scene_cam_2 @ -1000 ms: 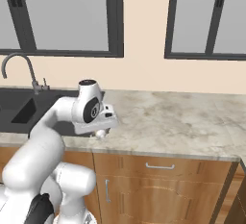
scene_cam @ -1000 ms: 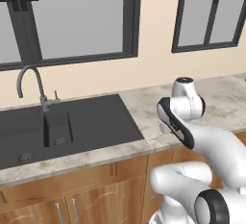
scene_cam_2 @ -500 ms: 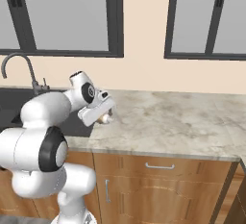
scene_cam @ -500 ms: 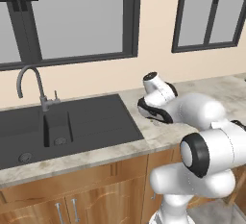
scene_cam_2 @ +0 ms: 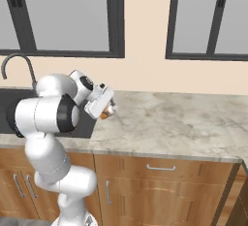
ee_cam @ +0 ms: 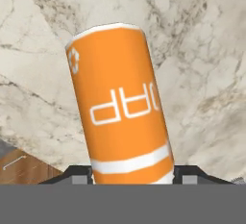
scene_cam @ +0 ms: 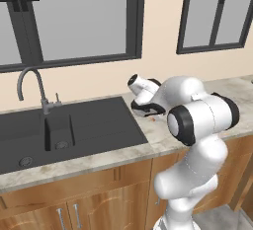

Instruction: Restock the sink supplies by placing the sponge and soap dispenser on the counter and next to the sink. Make sure the soap dispenser is upright.

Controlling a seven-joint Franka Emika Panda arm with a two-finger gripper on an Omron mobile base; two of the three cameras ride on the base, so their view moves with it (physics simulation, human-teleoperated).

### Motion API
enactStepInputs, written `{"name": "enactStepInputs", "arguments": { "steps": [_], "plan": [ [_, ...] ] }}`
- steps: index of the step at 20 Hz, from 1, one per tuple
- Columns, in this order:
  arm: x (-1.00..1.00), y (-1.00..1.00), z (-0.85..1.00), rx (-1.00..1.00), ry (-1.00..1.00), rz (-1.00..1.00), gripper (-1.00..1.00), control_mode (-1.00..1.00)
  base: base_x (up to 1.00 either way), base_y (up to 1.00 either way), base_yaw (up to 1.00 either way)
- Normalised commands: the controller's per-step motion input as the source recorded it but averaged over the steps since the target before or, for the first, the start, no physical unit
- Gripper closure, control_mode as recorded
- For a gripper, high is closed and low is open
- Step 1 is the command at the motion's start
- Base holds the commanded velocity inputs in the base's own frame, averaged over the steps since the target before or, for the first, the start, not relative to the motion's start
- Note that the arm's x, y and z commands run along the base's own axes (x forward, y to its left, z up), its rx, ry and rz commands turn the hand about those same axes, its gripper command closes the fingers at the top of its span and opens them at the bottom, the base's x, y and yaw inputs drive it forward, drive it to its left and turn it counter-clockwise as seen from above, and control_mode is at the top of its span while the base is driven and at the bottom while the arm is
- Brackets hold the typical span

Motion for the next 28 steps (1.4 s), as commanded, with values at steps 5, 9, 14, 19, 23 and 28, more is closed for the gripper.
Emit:
{"name": "enactStepInputs", "arguments": {
  "steps": [5, 9, 14, 19, 23, 28],
  "plan": [
    [0.61, 0.08, -0.02, -0.38, 0.10, 0.03, 1.00, -1.00, 0.00, 0.00, 0.00],
    [0.77, 0.27, -0.51, -0.41, 0.30, 0.03, 1.00, -1.00, 0.00, 0.00, 0.00],
    [0.46, 0.28, -0.30, -0.19, 0.15, 0.00, 1.00, -1.00, 0.00, 0.00, 0.00],
    [0.29, 0.20, -0.12, -0.08, 0.00, -0.02, 1.00, -1.00, 0.00, 0.00, 0.00],
    [0.26, 0.00, -0.38, -0.05, 0.00, 0.00, 1.00, -1.00, 0.00, 0.00, 0.00],
    [0.17, 0.13, -0.45, -0.05, 0.00, 0.00, 1.00, -1.00, 0.00, 0.00, 0.00]
  ]
}}
